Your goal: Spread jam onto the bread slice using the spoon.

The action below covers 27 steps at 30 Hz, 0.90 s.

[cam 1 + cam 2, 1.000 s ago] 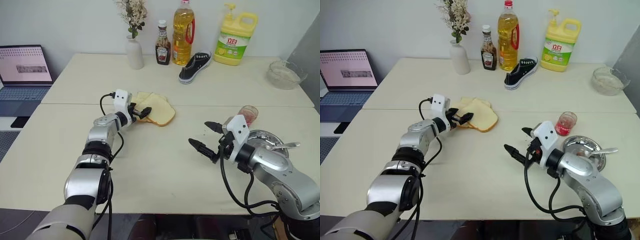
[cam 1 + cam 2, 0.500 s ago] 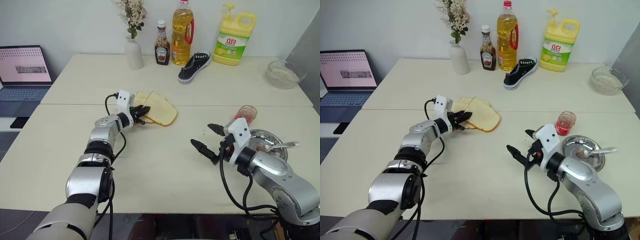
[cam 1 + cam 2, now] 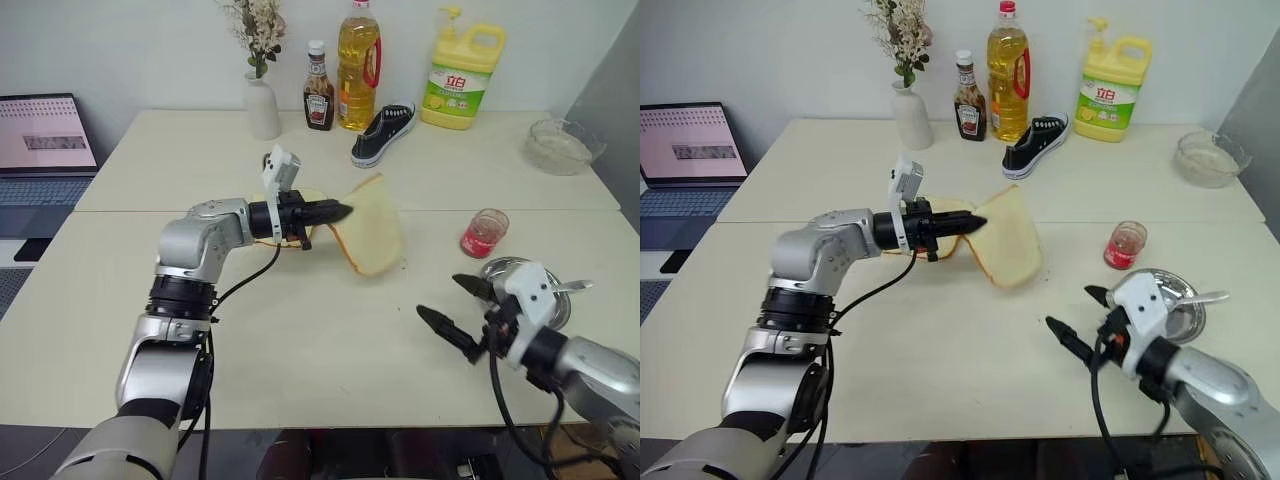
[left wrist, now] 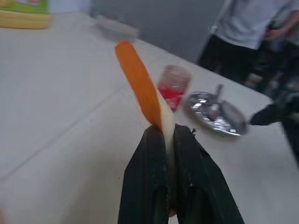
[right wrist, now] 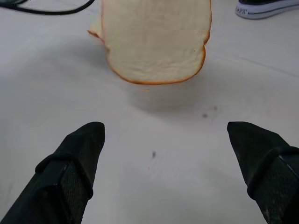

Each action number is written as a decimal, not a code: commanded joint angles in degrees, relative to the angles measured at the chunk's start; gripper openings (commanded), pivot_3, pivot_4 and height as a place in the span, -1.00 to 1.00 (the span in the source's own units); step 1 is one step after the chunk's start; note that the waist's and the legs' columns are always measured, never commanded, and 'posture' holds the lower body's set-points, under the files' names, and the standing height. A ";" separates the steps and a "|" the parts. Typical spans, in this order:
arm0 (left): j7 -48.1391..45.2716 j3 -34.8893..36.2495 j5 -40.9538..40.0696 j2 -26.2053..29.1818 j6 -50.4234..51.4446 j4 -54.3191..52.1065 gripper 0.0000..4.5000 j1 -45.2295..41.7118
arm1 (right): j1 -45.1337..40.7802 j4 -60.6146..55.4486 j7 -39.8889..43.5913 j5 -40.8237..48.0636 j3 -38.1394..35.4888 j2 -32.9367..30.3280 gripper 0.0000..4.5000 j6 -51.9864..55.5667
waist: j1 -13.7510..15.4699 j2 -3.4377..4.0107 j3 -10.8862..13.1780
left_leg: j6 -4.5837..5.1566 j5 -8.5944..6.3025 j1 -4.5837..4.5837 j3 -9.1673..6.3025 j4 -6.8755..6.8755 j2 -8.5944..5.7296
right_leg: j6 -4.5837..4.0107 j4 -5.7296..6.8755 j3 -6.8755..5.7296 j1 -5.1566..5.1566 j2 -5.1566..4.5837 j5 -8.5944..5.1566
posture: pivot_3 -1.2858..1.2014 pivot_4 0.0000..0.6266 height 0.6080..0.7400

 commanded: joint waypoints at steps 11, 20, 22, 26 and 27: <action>2.21 -17.81 22.71 -0.13 -37.58 14.72 -0.99 7.31 | 8.54 -6.58 -2.75 5.67 -2.87 -1.10 1.00 -1.21 | 2.10 0.14 -0.06 | 0.29 -0.10 0.68 0.10 -0.02 0.02 | -0.10 -0.15 0.07 0.74 -0.02 0.02 | 0.03 -0.52 1.00; 7.12 -14.35 25.96 -9.12 -49.70 29.32 -0.99 0.11 | 7.12 -4.93 -4.00 5.89 -2.11 -2.87 1.00 -2.24 | 1.69 0.05 -0.03 | 0.34 -0.06 0.38 0.11 0.11 -0.12 | 0.04 -0.17 -0.05 0.57 -0.06 0.10 | 0.03 -0.52 1.00; 4.73 -14.28 25.50 -9.37 -49.73 29.23 -0.99 0.47 | 6.90 -4.79 -4.17 5.94 -1.99 -3.00 1.00 -2.26 | 1.48 0.04 -0.03 | 0.34 -0.06 0.39 0.13 0.05 -0.12 | 0.04 -0.16 -0.06 0.54 -0.04 0.10 | 0.03 -0.52 1.00; -3.51 -16.49 25.00 -6.96 -48.21 24.07 -0.99 4.01 | 6.85 -4.88 -4.73 6.41 -2.05 -2.92 1.00 -2.19 | 1.05 0.06 -0.04 | 0.33 -0.06 0.35 0.14 0.00 -0.11 | 0.03 -0.16 -0.12 0.50 0.00 0.09 | 0.03 -0.52 1.00; -5.27 -16.86 24.96 -6.26 -47.57 22.76 -0.99 4.73 | 6.84 -4.92 -4.89 6.54 -2.05 -2.94 1.00 -2.19 | 0.91 0.06 -0.04 | 0.33 -0.06 0.36 0.11 -0.01 -0.09 | 0.03 -0.16 -0.09 0.51 -0.01 0.09 | 0.03 -0.52 1.00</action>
